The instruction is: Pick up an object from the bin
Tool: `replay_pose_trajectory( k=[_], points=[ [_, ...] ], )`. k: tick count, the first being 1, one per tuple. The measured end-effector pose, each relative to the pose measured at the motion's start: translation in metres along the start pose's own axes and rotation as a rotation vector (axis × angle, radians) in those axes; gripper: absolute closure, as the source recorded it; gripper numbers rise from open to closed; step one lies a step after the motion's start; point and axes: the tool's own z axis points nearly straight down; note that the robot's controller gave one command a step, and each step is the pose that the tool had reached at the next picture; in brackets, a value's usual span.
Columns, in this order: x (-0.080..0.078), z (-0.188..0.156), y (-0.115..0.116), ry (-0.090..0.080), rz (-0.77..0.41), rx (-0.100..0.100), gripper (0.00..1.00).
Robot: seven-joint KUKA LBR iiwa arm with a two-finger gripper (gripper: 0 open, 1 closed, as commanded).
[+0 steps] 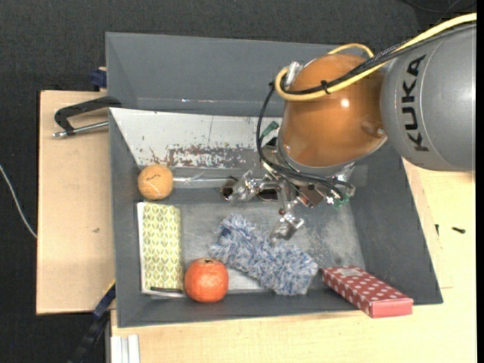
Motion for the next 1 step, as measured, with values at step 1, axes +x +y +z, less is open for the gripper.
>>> replay_pose_trajectory(
  k=[1],
  points=[
    [0.0036,0.1145,0.0153,0.009,-0.313,-0.009,1.00]
  ],
)
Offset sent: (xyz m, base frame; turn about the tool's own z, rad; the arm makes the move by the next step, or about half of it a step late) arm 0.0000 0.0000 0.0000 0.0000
